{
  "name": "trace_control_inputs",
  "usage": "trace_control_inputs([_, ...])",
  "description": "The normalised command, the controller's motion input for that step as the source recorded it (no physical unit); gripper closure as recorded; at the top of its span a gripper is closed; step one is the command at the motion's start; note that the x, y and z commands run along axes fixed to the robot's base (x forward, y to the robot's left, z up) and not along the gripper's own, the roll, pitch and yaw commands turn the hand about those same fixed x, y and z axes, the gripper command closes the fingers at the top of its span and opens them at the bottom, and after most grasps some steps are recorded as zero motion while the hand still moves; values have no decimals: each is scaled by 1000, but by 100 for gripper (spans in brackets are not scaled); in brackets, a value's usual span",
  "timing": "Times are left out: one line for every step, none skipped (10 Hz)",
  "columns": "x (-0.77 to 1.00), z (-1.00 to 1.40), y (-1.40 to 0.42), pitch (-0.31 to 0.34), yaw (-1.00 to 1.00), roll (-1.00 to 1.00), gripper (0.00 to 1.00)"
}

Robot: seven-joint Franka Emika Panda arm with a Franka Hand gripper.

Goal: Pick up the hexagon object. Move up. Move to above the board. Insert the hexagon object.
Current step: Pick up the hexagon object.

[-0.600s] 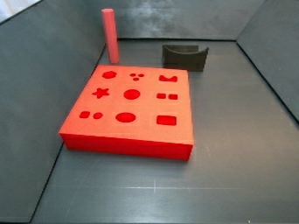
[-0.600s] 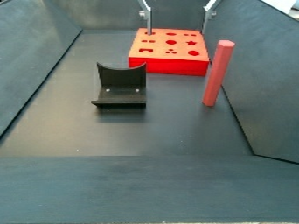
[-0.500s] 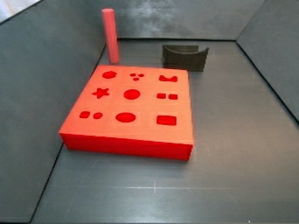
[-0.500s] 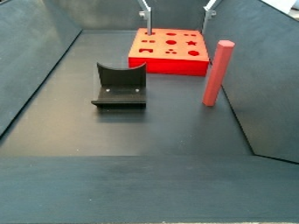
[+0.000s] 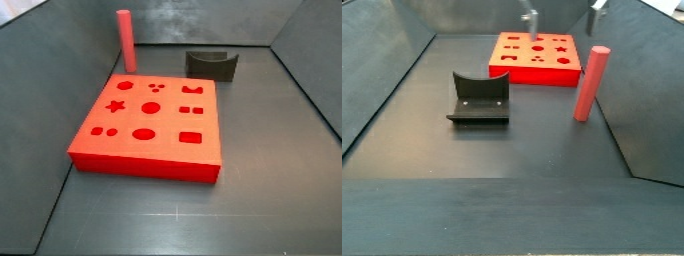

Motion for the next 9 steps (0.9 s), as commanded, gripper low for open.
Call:
trace_control_inputs([-580, -140, -54, -96, 634, 197, 0])
trace_control_inputs([-540, -211, -37, -94, 663, 230, 0])
trace_control_inputs([-431, -191, -14, -90, 754, 213, 0])
trace_control_inputs([-423, -123, 0, -67, 734, 181, 0])
trace_control_inputs([-409, -123, 0, -47, 714, 153, 0])
trace_control_inputs([-326, -157, 0, -39, 717, 157, 0])
trace_control_inputs([-163, -231, 0, -70, 594, 133, 0])
trace_control_inputs([0, -340, 0, -51, 337, 86, 0])
trace_control_inputs([6, -417, 6, -29, 106, 87, 0])
